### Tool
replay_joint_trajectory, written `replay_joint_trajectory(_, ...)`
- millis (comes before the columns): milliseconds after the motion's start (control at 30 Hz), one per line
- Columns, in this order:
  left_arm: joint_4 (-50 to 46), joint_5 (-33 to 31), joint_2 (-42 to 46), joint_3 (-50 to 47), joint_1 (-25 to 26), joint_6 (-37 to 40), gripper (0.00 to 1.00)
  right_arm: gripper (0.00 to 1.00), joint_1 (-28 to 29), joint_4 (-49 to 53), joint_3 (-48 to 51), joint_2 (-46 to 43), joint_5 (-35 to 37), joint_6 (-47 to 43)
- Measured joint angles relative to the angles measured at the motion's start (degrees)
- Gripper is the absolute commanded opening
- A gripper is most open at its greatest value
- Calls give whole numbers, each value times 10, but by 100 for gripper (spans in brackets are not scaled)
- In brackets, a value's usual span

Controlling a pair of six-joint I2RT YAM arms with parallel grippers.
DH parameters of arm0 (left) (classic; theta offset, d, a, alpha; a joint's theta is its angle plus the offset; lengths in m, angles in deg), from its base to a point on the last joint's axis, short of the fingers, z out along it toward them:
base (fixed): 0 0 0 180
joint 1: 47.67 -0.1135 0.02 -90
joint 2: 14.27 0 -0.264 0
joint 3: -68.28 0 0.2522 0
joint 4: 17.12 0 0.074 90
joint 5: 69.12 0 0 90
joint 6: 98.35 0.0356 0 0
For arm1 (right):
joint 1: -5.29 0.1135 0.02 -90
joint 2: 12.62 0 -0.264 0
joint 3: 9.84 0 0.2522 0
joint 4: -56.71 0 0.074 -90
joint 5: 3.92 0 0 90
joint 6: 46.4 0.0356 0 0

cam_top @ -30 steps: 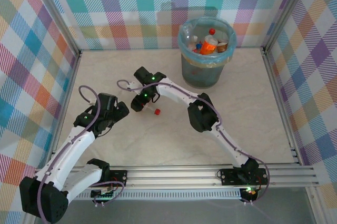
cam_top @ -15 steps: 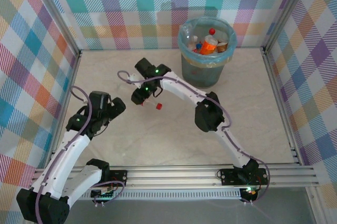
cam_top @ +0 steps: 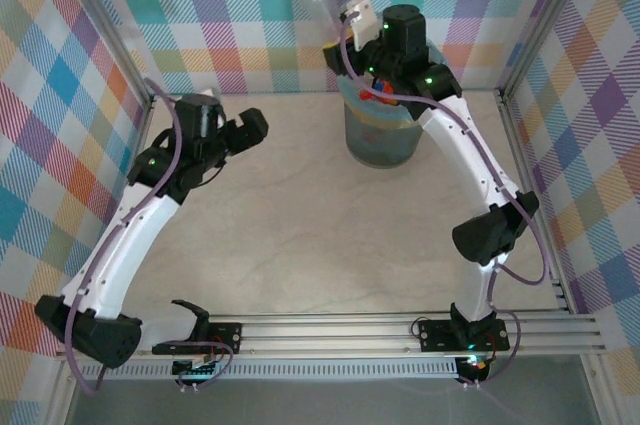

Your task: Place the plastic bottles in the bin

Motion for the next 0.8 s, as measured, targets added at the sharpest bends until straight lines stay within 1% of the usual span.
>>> replay_joint_trajectory(133, 0, 7, -27, 12, 21, 8, 96, 50, -9, -76, -21, 62, 47, -63)
replay_joint_trajectory(267, -2, 12, -33, 12, 30, 12, 96, 50, -19, -123, -31, 125, 64, -118)
replay_joint_trajectory(367, -2, 13, -33, 11, 30, 13, 97, 50, -30, -139, -29, 153, 65, -139)
replay_joint_trajectory(600, -5, 7, -23, 7, 30, 17, 97, 50, -54, -199, -12, 156, 58, -147)
replay_joint_trajectory(800, -4, 4, -17, 6, 30, 17, 97, 50, -60, -231, 3, 148, 66, -162)
